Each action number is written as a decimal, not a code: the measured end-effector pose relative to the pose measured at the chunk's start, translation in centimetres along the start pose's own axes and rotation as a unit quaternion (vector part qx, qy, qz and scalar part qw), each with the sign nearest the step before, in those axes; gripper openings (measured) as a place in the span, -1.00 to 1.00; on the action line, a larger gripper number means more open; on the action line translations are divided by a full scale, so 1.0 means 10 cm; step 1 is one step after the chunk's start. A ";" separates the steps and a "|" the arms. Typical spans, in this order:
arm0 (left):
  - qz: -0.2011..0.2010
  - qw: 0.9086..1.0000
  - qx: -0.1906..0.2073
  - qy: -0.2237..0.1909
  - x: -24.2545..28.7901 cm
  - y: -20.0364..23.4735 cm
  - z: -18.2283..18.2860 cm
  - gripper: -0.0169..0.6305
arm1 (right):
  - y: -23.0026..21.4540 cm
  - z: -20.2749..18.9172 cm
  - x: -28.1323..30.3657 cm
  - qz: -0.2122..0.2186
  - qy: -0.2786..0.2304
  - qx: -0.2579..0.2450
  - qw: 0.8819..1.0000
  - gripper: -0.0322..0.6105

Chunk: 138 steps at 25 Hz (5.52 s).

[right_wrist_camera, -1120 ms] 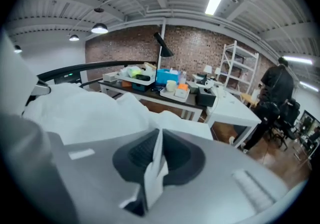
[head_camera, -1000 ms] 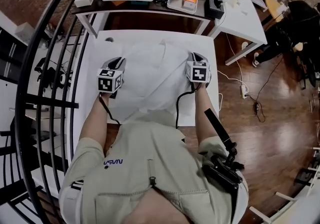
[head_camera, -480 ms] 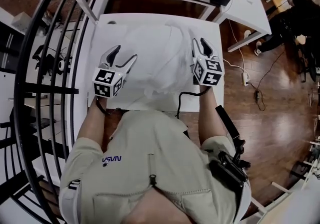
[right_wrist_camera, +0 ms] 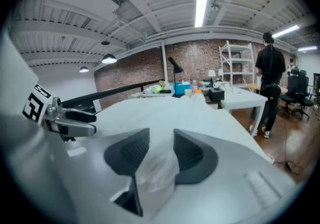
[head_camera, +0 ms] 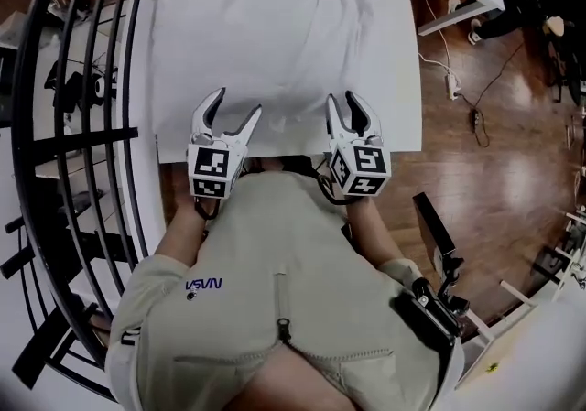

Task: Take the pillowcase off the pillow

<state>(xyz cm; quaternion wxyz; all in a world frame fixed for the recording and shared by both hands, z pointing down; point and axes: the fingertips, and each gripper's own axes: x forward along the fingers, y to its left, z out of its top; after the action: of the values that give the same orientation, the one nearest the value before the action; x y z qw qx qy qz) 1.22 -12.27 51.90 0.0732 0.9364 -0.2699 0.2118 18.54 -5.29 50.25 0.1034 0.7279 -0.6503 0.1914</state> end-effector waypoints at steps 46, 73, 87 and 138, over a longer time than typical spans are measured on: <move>0.090 0.995 -0.021 0.036 -0.21 0.59 -0.29 -0.57 | -1.24 -0.91 -0.41 -0.153 0.108 -0.037 0.982 -0.75; 0.043 0.994 0.091 -0.048 0.83 0.43 1.33 -0.24 | -0.84 1.34 0.86 -0.015 -0.057 -0.131 0.990 -0.49; -0.005 0.992 0.070 0.106 1.76 0.46 0.71 -0.11 | -1.02 0.62 1.88 0.045 0.144 -0.138 0.979 -0.26; -0.026 0.994 0.086 0.070 0.49 0.10 0.32 0.29 | -1.81 -0.10 0.58 -0.081 0.087 0.037 0.992 -0.40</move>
<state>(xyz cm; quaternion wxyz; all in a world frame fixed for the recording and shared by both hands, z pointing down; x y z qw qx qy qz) 5.59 -16.24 51.20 0.0166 0.9290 -0.2204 0.2970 36.74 -7.78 55.36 0.1481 0.7617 -0.5706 0.2691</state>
